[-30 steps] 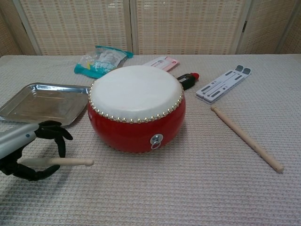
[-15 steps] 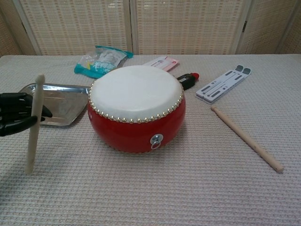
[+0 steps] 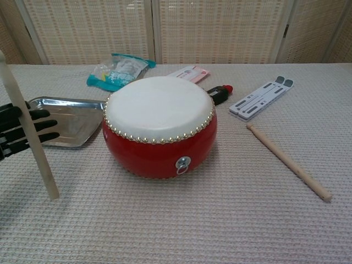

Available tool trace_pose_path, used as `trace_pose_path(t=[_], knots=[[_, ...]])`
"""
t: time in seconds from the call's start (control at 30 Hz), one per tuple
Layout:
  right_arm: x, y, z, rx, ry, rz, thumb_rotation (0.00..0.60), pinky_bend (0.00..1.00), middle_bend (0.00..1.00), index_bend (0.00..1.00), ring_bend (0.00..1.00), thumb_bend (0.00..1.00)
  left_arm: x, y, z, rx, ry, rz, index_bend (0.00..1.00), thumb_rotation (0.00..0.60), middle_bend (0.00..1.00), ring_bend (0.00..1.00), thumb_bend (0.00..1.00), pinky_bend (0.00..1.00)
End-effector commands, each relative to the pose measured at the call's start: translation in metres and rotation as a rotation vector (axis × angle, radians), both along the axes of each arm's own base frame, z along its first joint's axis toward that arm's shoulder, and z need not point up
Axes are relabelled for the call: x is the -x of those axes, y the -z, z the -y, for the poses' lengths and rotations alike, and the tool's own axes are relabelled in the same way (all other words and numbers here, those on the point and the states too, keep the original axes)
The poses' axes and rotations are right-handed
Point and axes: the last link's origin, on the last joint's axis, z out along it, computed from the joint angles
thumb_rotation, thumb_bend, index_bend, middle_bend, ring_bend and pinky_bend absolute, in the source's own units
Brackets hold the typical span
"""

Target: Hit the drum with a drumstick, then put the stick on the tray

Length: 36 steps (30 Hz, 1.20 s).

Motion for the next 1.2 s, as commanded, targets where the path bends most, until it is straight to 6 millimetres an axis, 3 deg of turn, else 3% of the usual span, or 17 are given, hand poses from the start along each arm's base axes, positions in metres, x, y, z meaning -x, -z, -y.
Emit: trace_pose_path(t=[0.03,0.23,0.47,1.2], knots=[[-0.002,-0.004,0.0,0.006,-0.003,-0.006,0.6,0.0,0.05,0.0,0.0,0.25,0.003,0.011,-0.002,0.022,0.002,0.019,0.57,0.6,0.39,0.24,0.42,0.23],[-0.004,-0.005,0.001,0.006,0.002,-0.014,0.6,0.0,0.05,0.0,0.0,0.25,0.01,0.019,-0.008,0.016,-0.018,0.04,0.56,0.6,0.39,0.28,0.43,0.26],[-0.003,-0.003,0.002,-0.007,0.01,-0.013,0.6,0.0,0.05,0.0,0.0,0.25,0.012,0.019,-0.011,0.018,-0.034,0.069,0.56,0.6,0.41,0.34,0.44,0.41],[-0.001,-0.004,0.0,0.003,0.018,-0.012,0.6,0.0,0.05,0.0,0.0,0.25,0.014,0.031,-0.015,0.045,-0.028,0.099,0.5,0.6,0.46,0.41,0.44,0.43]])
